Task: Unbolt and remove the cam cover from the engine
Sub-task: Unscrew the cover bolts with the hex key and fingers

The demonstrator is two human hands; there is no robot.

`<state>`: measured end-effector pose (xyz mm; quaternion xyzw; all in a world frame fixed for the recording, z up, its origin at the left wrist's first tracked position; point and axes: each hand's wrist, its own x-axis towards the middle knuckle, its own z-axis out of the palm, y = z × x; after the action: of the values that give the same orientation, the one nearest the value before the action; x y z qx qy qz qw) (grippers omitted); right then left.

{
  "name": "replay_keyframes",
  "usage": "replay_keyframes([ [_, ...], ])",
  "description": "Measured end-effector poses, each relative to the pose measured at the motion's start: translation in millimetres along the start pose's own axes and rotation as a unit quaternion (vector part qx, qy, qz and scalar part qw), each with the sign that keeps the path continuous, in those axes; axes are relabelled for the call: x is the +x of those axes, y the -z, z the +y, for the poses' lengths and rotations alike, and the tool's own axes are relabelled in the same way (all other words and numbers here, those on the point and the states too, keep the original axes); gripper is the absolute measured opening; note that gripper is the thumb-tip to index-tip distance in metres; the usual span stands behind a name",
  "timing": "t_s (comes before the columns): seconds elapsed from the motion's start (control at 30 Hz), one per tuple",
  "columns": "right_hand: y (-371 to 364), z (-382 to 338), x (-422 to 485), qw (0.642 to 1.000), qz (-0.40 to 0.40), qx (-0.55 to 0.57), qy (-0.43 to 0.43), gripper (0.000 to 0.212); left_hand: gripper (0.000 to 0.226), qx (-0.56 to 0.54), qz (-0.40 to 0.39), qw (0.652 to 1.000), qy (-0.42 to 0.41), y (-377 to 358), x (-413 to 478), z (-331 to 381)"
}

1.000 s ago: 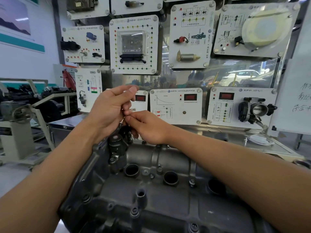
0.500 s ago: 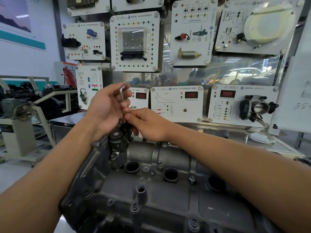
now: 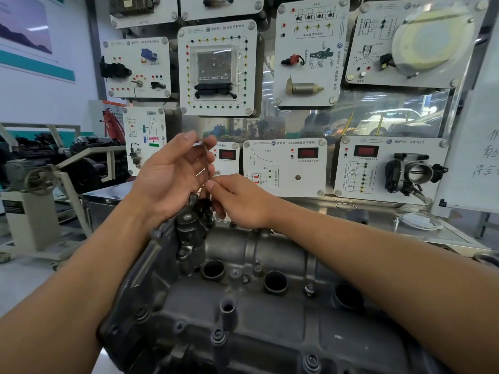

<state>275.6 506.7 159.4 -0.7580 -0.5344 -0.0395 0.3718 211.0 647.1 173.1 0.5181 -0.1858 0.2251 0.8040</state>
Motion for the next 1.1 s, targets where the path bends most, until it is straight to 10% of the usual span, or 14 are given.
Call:
replay_keyframes([
  [0.67,-1.3,2.5,2.5,0.999,-0.02,-0.025,0.025,0.043,0.027,0.276,0.151,0.945,-0.089,-31.3,6.6,-3.0],
  [1.1,0.2,2.8,1.3,0.999,0.02,-0.024,0.028,0.044,0.034,-0.018,0.061,0.998,-0.005,-16.4,2.7,5.1],
])
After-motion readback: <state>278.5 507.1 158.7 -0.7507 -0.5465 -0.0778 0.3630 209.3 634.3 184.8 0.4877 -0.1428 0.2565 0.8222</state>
